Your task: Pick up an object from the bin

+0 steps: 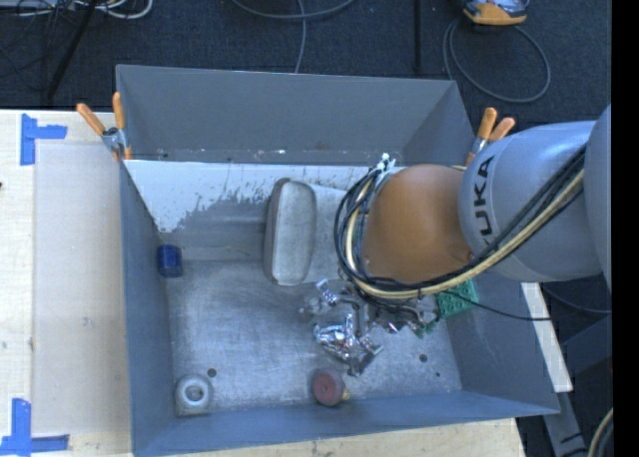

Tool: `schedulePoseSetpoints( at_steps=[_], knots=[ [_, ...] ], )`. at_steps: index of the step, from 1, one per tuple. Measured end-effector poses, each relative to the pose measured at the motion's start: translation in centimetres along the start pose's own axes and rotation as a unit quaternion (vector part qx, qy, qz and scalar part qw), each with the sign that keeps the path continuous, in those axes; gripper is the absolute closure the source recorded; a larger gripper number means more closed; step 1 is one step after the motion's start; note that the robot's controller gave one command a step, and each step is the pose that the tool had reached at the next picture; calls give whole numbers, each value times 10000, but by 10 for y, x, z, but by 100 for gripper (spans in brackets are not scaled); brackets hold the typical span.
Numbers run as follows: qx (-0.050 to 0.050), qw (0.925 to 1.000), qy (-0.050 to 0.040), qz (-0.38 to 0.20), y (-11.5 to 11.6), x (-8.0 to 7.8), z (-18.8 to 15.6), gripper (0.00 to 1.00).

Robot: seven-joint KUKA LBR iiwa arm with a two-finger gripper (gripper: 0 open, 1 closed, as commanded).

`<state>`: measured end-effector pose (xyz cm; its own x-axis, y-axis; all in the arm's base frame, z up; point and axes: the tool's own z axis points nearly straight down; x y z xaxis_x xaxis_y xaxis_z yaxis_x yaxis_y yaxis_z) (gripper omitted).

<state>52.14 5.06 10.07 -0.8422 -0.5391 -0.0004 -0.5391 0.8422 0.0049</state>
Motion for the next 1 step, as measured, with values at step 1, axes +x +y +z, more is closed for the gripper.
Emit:
schedulePoseSetpoints(
  at_steps=[1],
  knots=[
    [30,9996,1,-290,-46,4,-1,0]
  ],
)
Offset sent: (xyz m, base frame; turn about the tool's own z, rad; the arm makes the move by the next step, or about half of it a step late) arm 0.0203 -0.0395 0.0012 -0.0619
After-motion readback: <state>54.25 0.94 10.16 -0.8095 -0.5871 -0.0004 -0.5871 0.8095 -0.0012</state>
